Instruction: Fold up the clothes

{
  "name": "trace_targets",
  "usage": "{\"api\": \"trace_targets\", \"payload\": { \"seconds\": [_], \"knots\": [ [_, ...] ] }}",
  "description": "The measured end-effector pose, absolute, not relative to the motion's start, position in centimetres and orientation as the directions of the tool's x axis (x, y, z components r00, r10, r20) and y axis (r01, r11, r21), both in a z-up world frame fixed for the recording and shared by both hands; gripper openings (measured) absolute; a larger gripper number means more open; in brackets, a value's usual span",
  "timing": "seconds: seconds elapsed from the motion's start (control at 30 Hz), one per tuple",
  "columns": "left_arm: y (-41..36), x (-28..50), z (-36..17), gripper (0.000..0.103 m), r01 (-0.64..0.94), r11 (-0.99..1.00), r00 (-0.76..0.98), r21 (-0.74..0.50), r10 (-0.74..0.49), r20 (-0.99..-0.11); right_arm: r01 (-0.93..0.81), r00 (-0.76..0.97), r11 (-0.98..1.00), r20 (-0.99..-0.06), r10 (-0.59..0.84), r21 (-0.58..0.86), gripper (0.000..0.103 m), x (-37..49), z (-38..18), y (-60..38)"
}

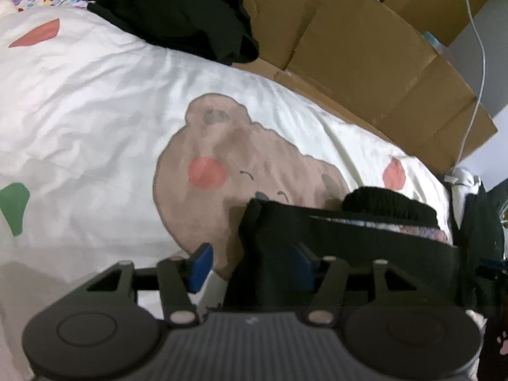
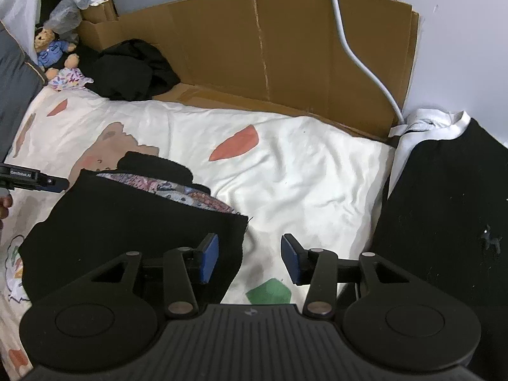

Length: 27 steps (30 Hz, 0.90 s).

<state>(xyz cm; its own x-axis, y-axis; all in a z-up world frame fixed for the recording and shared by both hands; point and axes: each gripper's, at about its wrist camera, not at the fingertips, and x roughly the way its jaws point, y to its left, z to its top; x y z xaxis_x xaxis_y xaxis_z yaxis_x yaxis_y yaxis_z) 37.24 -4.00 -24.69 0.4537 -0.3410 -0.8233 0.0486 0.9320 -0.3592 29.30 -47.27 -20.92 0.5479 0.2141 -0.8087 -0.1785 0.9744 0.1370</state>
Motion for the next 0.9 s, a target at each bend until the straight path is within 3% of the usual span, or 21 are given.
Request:
{"api": "trace_targets", "payload": {
  "seconds": [0.13, 0.37, 0.7, 0.77, 0.8, 0.83, 0.87, 0.9],
  "knots": [
    [-4.2, 36.8, -24.4, 0.048, 0.092, 0.932, 0.465, -0.35, -0.352, -0.813, -0.211, 0.55, 0.963, -0.794, 0.257, 0.166, 0.048, 28.8, -20.9, -47.2],
    [-4.0, 36.6, -24.6, 0.047, 0.121, 0.929, 0.455, -0.351, -0.366, -0.812, -0.264, 0.539, 0.951, -0.793, 0.284, 0.161, 0.047, 28.6, -21.0, -46.1],
    [-4.5, 37.7, -26.2, 0.05, 0.109, 0.927, 0.462, -0.359, -0.367, -0.807, -0.165, 0.494, 0.968, -0.833, 0.247, 0.189, 0.047, 30.3, -22.9, -45.6],
    [-4.6, 37.9, -26.4, 0.047, 0.114, 0.92, 0.465, -0.374, -0.382, -0.799, -0.167, 0.488, 0.966, -0.835, 0.254, 0.196, 0.028, 30.7, -23.1, -45.6],
    [-4.7, 38.1, -26.5, 0.035, 0.123, 0.915, 0.459, -0.384, -0.395, -0.796, -0.178, 0.487, 0.965, -0.835, 0.257, 0.193, 0.01, 30.8, -23.0, -45.5],
    [-4.7, 38.3, -26.7, 0.022, 0.126, 0.913, 0.45, -0.389, -0.402, -0.797, -0.188, 0.487, 0.964, -0.834, 0.259, 0.19, 0.003, 30.9, -23.0, -45.4],
    [-4.7, 38.4, -26.8, 0.01, 0.125, 0.913, 0.443, -0.388, -0.401, -0.802, -0.195, 0.492, 0.963, -0.83, 0.262, 0.189, 0.003, 31.0, -22.8, -45.4],
    [-4.6, 38.5, -26.9, 0.007, 0.12, 0.914, 0.444, -0.388, -0.399, -0.802, -0.2, 0.499, 0.961, -0.825, 0.266, 0.189, 0.002, 31.2, -22.6, -45.4]
  ]
}}
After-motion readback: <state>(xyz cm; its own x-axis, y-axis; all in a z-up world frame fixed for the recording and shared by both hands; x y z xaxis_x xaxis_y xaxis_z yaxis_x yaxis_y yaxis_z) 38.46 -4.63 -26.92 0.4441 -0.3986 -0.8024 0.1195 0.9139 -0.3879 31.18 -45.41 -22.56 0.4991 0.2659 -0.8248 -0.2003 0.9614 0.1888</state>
